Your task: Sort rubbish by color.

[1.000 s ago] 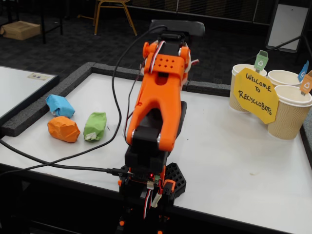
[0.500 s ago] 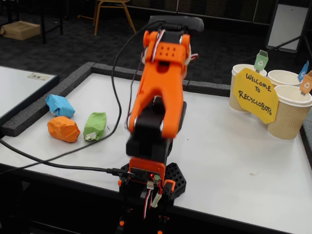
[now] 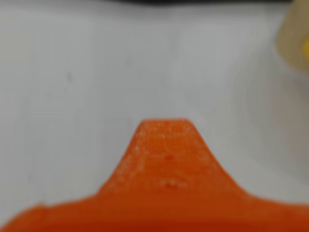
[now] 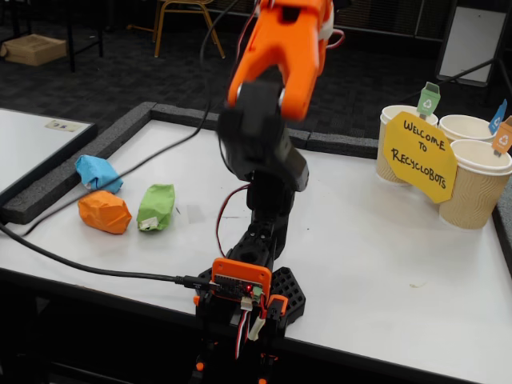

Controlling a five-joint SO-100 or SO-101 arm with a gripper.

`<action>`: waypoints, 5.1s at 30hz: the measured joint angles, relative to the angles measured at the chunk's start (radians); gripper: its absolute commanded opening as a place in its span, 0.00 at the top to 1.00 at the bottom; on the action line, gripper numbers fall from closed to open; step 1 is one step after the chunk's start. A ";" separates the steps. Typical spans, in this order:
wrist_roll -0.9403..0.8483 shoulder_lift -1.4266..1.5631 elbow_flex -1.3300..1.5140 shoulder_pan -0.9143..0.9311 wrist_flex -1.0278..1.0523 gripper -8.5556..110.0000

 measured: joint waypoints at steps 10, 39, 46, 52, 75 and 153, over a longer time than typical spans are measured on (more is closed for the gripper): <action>0.000 -0.373 -0.230 0.009 0.121 0.85; 0.000 -0.578 -0.170 -0.624 0.132 0.83; 0.000 -0.578 -0.170 -0.696 0.132 0.83; 0.000 -0.578 -0.170 -0.738 0.132 0.83; 0.000 -0.578 -0.170 -0.828 0.092 0.84; -0.624 -0.575 0.244 -1.032 -0.087 0.78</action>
